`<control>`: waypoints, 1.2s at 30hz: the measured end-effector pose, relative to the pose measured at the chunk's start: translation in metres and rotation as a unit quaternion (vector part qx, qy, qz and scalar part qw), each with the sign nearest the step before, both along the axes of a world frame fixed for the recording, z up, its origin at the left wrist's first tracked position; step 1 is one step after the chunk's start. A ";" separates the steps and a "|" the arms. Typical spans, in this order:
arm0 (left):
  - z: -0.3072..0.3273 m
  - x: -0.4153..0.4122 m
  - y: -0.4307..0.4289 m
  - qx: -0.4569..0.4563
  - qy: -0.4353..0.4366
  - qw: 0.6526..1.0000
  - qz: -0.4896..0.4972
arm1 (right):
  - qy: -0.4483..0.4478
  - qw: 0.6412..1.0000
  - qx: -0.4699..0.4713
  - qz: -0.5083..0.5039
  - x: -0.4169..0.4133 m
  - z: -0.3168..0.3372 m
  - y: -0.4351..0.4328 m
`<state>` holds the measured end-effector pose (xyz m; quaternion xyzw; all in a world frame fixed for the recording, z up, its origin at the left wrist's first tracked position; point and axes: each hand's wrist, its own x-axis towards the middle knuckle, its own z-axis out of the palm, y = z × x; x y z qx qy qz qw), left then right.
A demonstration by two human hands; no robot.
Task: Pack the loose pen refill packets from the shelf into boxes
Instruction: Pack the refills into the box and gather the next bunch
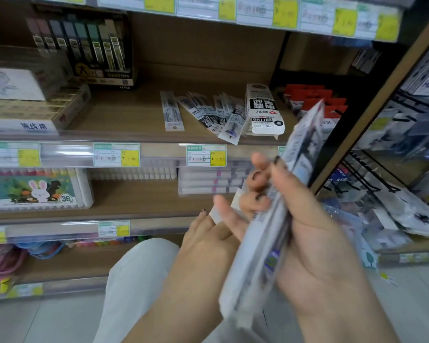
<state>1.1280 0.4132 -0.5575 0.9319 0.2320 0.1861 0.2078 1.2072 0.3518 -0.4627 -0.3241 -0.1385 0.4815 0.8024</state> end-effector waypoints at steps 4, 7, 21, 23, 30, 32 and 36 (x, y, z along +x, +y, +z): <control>0.008 0.001 0.000 -0.066 -0.064 0.995 -0.036 | 0.030 0.993 -0.057 -0.100 0.018 -0.017 0.023; 0.014 -0.008 -0.003 0.025 -0.074 0.995 -0.061 | 0.038 0.981 -0.035 -0.188 0.035 -0.025 0.033; 0.002 -0.006 -0.005 0.049 -0.078 0.996 -0.009 | -0.333 0.882 0.002 -0.334 0.039 -0.037 0.016; 0.002 -0.005 -0.005 0.063 -0.078 0.995 -0.002 | -0.350 0.875 -0.014 -0.334 0.038 -0.036 0.013; -0.003 0.002 -0.017 0.128 -0.101 0.986 0.027 | -0.460 0.834 -0.130 -0.274 0.031 -0.039 0.017; -0.004 0.003 -0.020 0.120 -0.111 0.986 0.034 | -0.471 0.841 -0.139 -0.227 0.033 -0.043 0.016; -0.003 0.003 -0.020 0.088 -0.097 0.991 0.027 | -0.467 0.870 -0.107 -0.117 0.043 -0.046 0.008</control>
